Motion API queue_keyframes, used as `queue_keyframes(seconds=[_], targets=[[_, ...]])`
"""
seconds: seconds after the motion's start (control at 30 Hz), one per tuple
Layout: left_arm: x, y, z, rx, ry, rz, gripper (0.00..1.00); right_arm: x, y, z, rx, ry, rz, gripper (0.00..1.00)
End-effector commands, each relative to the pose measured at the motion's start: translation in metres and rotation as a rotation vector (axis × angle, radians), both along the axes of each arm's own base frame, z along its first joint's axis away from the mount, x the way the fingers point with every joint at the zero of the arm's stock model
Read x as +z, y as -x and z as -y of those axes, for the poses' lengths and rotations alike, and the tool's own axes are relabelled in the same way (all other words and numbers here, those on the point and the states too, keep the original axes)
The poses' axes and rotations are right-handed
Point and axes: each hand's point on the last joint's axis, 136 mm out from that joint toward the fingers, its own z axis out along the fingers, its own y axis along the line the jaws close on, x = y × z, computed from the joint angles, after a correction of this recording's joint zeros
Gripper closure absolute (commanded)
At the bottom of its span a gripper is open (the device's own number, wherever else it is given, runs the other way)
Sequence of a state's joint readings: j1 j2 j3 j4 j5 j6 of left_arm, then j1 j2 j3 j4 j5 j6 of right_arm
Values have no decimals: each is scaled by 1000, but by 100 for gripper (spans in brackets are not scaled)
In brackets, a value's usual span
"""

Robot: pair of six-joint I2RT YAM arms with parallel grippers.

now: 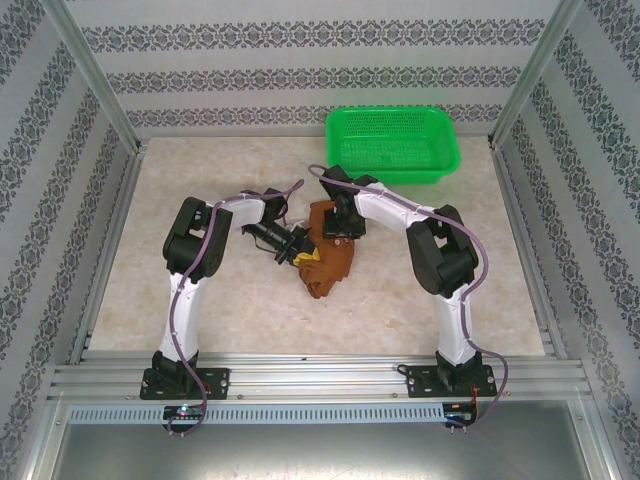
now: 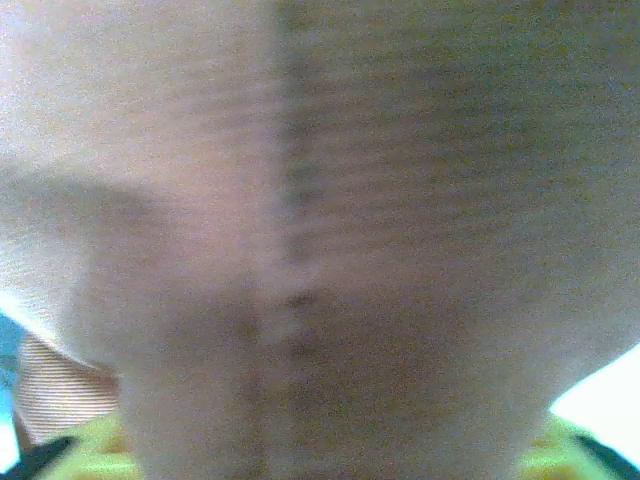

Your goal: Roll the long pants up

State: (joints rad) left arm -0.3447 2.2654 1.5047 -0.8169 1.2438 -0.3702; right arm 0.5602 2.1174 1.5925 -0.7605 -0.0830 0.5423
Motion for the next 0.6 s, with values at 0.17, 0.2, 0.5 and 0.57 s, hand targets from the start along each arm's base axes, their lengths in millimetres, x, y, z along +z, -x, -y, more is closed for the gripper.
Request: queue_keyframes(seconds=[0.17,0.2,0.5,0.57], targets=[[51,-50,4,-37,-90,483,98,-62,123,-27,28,-88,-382,100],[65,-59,1,-20,-96,524,92,-54,114,-23,5,-105,-348,100],[139,-52,-27,104,11,601,64,-13,94,-7,-47,-177,-208,100],[143,-39,-48,141,-36,610,62,-6,92,-4,-56,-186,-189,100]])
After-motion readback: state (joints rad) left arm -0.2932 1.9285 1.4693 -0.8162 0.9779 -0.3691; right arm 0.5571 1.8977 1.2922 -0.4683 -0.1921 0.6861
